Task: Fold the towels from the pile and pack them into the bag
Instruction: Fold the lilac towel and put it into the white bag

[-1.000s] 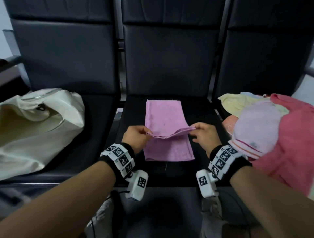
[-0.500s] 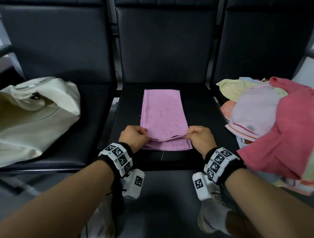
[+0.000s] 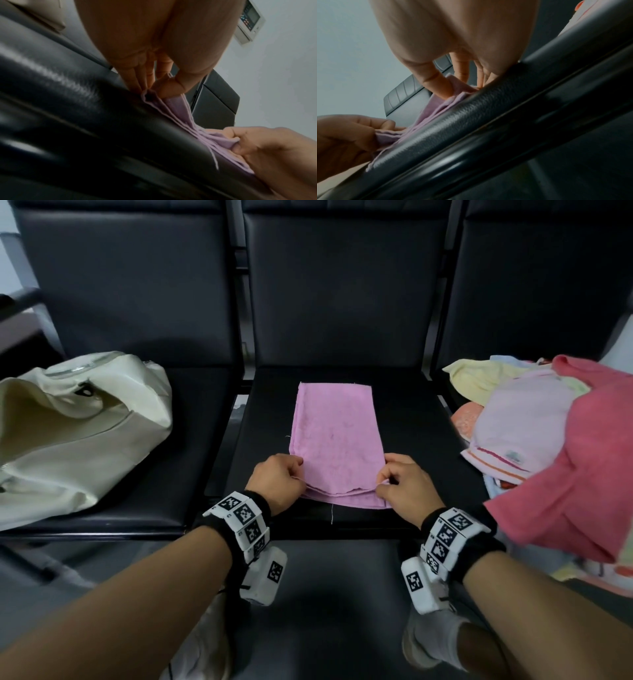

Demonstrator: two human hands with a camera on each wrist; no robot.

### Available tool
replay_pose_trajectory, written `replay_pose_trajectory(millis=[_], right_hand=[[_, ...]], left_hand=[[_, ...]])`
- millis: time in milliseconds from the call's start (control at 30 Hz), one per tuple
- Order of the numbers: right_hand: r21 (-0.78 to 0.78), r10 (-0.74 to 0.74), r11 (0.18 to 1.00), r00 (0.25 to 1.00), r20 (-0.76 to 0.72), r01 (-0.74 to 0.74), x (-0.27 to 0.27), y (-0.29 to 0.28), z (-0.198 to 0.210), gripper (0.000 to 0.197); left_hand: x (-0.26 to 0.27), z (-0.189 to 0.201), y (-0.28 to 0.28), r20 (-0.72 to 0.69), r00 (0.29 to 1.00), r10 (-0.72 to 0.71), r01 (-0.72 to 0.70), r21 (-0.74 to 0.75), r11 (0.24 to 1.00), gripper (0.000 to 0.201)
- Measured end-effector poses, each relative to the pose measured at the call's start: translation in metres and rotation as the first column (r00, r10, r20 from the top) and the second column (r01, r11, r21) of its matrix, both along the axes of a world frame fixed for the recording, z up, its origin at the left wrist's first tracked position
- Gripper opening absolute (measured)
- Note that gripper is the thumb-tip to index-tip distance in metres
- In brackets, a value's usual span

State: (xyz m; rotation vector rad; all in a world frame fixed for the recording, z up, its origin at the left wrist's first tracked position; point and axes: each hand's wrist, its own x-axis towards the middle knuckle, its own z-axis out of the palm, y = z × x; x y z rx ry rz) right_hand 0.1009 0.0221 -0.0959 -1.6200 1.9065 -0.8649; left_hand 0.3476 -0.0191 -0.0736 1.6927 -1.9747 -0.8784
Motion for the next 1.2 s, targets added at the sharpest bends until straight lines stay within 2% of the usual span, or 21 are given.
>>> replay_pose_trajectory(millis=[133,200,267,500,633,733,967,1033,1133,1200], right_hand=[[0.017,0.064,0.998,0.996,-0.064,-0.063,0.004,0.006,-0.001,0.009],[0.020,0.082,0.997,0.994,-0.073,-0.081,0.006,0.008,0.001,0.014],[0.040,0.095,0.995,0.994,-0.056,-0.093,0.007,0.009,0.004,0.020],[0.122,0.160,0.981,0.986,-0.047,-0.153,0.010,0.013,0.011,0.036],[0.149,0.219,0.968,0.971,-0.100,-0.203,0.011,0.021,0.014,0.051],[0.155,0.237,0.964,0.960,-0.146,-0.215,0.012,0.025,0.013,0.057],[0.153,0.233,0.968,0.938,-0.257,-0.199,0.023,0.024,0.017,0.033],[0.141,0.243,0.967,0.928,-0.283,-0.211,0.026,0.025,0.018,0.022],[0.123,0.271,0.962,0.909,-0.315,-0.244,0.023,0.027,0.022,0.005],[0.093,0.284,0.959,0.904,-0.318,-0.269,0.019,0.026,0.025,0.004]], left_hand=[[0.001,-0.003,0.004,0.089,0.996,-0.009,0.015,-0.071,0.997,0.013],[0.005,-0.003,0.005,0.138,0.990,-0.031,0.039,-0.060,0.997,0.016],[0.008,-0.001,0.007,0.171,0.985,-0.035,0.041,-0.030,0.999,0.009],[0.007,0.008,0.012,0.275,0.960,-0.051,0.058,-0.016,0.998,0.039],[0.007,0.012,0.014,0.312,0.946,-0.082,0.081,0.019,0.997,0.056],[0.006,0.015,0.016,0.377,0.916,-0.136,0.123,0.058,0.991,0.062],[-0.001,0.016,0.021,0.416,0.888,-0.195,0.167,0.103,0.981,0.038],[-0.003,0.018,0.024,0.424,0.880,-0.213,0.192,0.092,0.977,0.030],[-0.001,0.021,0.027,0.447,0.870,-0.210,0.212,0.046,0.976,0.028],[0.002,0.028,0.027,0.461,0.863,-0.206,0.235,-0.004,0.972,0.025]])
